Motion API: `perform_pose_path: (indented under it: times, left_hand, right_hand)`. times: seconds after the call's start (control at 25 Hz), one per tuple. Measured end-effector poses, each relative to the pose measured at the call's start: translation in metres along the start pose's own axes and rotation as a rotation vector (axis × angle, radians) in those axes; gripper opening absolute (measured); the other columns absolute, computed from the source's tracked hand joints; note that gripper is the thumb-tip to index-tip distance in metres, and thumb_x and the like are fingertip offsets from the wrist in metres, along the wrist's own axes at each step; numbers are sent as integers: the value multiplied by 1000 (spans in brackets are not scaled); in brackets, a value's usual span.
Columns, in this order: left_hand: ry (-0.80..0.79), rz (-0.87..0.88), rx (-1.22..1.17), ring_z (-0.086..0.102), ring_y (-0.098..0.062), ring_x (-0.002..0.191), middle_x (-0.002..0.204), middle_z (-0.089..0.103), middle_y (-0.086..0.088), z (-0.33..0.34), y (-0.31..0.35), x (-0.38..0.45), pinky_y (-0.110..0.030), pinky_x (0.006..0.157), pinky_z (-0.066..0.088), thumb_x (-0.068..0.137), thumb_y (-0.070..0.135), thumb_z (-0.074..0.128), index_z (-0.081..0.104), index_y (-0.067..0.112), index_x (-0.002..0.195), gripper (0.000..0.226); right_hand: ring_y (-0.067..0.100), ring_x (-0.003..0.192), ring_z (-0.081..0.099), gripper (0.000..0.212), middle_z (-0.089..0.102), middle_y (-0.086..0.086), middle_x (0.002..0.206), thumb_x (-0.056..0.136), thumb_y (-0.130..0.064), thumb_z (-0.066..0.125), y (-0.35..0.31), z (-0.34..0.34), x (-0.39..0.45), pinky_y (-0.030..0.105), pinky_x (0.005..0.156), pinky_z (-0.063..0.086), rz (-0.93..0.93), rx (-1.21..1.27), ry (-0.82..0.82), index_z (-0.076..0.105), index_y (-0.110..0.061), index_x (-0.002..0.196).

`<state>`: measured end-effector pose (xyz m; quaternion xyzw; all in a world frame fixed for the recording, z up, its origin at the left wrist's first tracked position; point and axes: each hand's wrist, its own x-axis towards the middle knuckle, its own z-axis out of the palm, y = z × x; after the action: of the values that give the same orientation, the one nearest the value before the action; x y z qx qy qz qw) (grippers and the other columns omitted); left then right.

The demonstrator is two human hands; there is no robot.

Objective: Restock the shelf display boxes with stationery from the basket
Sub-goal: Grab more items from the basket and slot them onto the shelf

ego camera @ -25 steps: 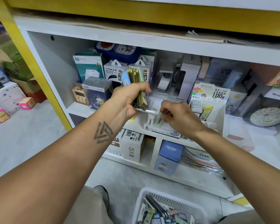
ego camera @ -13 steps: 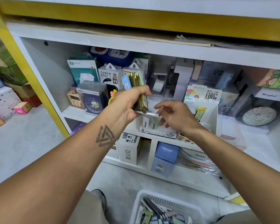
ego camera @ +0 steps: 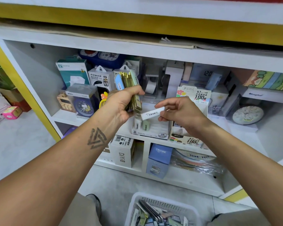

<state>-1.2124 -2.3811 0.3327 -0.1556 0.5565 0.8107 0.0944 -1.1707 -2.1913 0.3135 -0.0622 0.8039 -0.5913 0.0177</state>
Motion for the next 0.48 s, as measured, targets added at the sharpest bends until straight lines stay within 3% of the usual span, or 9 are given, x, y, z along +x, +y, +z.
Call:
perform_pose_path:
  times: [0.12, 0.2, 0.28, 0.36, 0.48]
  left_hand:
    - [22, -3, 15, 56, -22, 54, 62, 58, -8, -2, -2, -2, -38, 70, 47, 59, -1, 76, 59, 11, 97, 43]
    - [27, -10, 15, 56, -22, 57, 66, 58, -8, -3, -2, -2, -39, 72, 47, 60, -1, 76, 60, 11, 98, 43]
    - [33, -17, 17, 56, -23, 61, 70, 58, -9, -5, -3, -1, -39, 74, 50, 60, -1, 76, 61, 11, 101, 45]
    - [36, -27, 27, 58, -23, 62, 71, 60, -9, -7, -3, 0, -39, 76, 52, 60, -1, 76, 62, 11, 103, 47]
    - [31, -36, 37, 59, -21, 56, 67, 62, -7, -11, -2, -1, -35, 69, 54, 60, -1, 76, 63, 12, 103, 47]
  right_hand:
    - [24, 72, 76, 19, 66, 32, 86, 88, 10, 66, 2, 0, 3, 31, 74, 63, -17, -34, 11, 69, -6, 98]
    - [20, 72, 76, 18, 70, 21, 85, 90, 4, 67, 5, 0, 7, 34, 79, 63, -38, -148, 39, 70, -13, 95]
    - [14, 72, 75, 18, 71, 5, 86, 93, -4, 65, 10, 1, 10, 34, 81, 60, -126, -442, 76, 72, -20, 98]
    - [19, 77, 71, 20, 68, 0, 86, 94, -6, 62, 13, 6, 11, 35, 80, 58, -248, -682, 82, 72, -18, 107]
    - [16, 75, 68, 20, 66, -3, 80, 91, -3, 61, 13, 9, 13, 37, 75, 58, -283, -694, 47, 69, -17, 104]
